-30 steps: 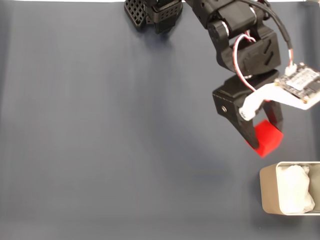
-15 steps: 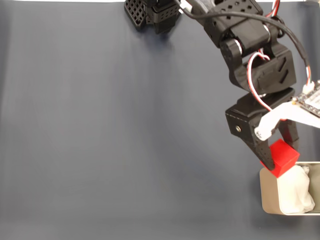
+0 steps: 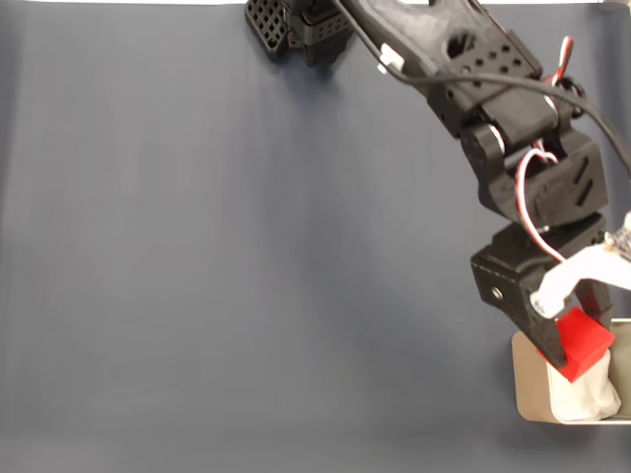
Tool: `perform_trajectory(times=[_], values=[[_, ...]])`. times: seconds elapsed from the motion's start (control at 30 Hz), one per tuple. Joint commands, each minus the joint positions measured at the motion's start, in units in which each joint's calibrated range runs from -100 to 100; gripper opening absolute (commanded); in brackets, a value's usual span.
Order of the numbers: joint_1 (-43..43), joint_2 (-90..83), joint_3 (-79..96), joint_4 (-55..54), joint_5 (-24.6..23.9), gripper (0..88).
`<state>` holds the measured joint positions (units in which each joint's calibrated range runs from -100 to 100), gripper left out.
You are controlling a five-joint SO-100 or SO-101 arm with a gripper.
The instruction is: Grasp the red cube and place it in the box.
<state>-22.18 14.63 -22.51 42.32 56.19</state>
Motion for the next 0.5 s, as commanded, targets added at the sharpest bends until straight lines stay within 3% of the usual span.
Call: perform_trajectory(times=[0.0,0.47], values=[[-0.97,0.96,-6.59,0.38,-0.63,1.5],[-2.75,7.29,-14.44,1.2,0.59,1.4]])
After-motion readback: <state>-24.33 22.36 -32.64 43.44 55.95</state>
